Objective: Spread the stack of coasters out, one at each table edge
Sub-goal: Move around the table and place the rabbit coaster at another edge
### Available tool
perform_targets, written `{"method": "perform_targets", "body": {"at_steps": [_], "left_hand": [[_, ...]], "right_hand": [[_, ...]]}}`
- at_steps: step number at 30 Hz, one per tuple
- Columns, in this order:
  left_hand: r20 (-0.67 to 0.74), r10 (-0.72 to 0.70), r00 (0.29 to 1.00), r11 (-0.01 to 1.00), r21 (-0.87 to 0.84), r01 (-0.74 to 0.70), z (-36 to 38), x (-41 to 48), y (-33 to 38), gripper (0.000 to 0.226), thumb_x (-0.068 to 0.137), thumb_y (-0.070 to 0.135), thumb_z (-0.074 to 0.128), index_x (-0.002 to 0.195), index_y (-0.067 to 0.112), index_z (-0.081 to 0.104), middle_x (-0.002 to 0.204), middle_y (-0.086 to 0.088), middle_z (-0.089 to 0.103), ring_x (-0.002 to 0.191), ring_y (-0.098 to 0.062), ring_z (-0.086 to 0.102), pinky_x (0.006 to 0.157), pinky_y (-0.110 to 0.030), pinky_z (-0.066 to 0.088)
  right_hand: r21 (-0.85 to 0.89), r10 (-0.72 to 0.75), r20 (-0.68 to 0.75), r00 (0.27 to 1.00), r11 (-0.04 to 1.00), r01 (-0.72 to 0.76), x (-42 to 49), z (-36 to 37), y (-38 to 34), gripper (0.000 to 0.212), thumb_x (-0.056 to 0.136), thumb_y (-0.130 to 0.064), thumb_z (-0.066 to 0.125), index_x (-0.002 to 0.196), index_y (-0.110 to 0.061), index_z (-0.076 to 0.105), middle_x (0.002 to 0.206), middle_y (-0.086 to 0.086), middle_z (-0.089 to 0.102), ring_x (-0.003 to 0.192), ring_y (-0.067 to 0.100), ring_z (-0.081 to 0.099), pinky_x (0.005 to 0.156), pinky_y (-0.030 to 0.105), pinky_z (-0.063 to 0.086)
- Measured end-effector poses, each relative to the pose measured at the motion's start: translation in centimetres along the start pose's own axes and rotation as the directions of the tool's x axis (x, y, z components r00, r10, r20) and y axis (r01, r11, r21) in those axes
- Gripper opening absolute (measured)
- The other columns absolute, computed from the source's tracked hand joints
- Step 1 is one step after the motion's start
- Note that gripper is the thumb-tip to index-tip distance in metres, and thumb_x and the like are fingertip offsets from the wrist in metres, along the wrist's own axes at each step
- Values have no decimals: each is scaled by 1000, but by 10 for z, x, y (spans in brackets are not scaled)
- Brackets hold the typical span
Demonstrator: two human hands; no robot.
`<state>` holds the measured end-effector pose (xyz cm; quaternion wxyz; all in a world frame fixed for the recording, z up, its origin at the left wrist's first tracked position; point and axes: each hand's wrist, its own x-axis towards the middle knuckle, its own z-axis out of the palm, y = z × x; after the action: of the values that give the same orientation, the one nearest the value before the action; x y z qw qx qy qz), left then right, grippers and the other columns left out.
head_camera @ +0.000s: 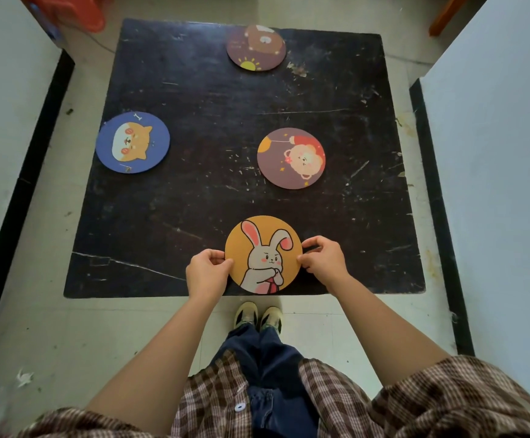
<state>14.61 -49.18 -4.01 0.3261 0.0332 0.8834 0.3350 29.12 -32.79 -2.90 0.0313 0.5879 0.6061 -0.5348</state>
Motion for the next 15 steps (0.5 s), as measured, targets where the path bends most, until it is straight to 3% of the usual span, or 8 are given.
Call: {"method": "perform_targets", "body": {"at_steps": [3, 15], "left_hand": [[2, 14, 1000, 1000, 16, -14, -1, -1, -1, 13, 80, 23, 72, 89, 19, 62, 76, 7, 61, 65, -1, 55, 51, -15, 40], [46, 52, 998, 991, 124, -57, -6, 1, -4, 20, 81, 25, 71, 96, 15, 63, 84, 3, 64, 73, -10, 59, 54, -16, 41]], "right_hand": [[-22, -16, -6, 1000, 1000, 16, -2, 1, 1, 23, 77, -4, 70, 93, -18, 61, 90, 7, 67, 84, 20, 65, 75, 37, 58], [-52, -56, -48, 997, 997, 54, -4, 7, 2, 23, 81, -8, 69, 101, -18, 62, 85, 1, 65, 83, 18, 63, 76, 35, 56]]}}
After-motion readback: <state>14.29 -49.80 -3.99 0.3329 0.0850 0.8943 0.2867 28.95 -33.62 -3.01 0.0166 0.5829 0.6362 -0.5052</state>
